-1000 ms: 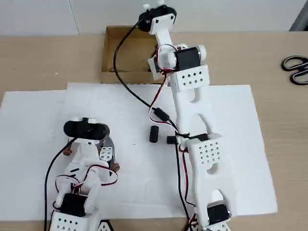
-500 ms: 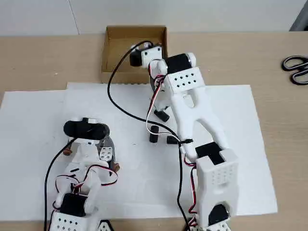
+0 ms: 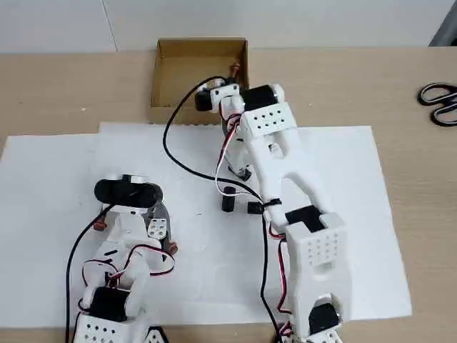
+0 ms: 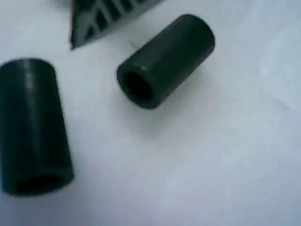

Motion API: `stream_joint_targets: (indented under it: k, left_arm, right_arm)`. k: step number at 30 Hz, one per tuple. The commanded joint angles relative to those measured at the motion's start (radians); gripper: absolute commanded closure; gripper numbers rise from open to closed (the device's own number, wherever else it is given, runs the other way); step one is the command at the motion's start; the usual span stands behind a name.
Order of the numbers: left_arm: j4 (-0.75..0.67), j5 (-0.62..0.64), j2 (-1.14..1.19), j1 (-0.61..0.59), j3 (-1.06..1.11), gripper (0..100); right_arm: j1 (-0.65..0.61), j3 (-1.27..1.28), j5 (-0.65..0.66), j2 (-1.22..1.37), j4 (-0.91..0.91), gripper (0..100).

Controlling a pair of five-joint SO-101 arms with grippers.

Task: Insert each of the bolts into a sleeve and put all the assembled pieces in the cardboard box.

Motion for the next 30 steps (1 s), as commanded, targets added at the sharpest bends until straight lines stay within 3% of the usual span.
stream_joint_targets:
  k: [1,15,30]
  left_arm:
    - [-0.018,-0.003,-0.009,-0.006,-0.004,99]
    - [-0.018,-0.003,-0.009,-0.006,-0.004,99]
    - [-0.018,-0.003,-0.009,-0.006,-0.004,99]
  right_arm:
    - [-0.002,-0.005,0.04,0.015,-0.019,87.3]
    - [-0.044,-0.006,0.135,0.082,-0.113,87.2]
    - [-0.041,-0.008,0.135,0.213,-0.159,90.9]
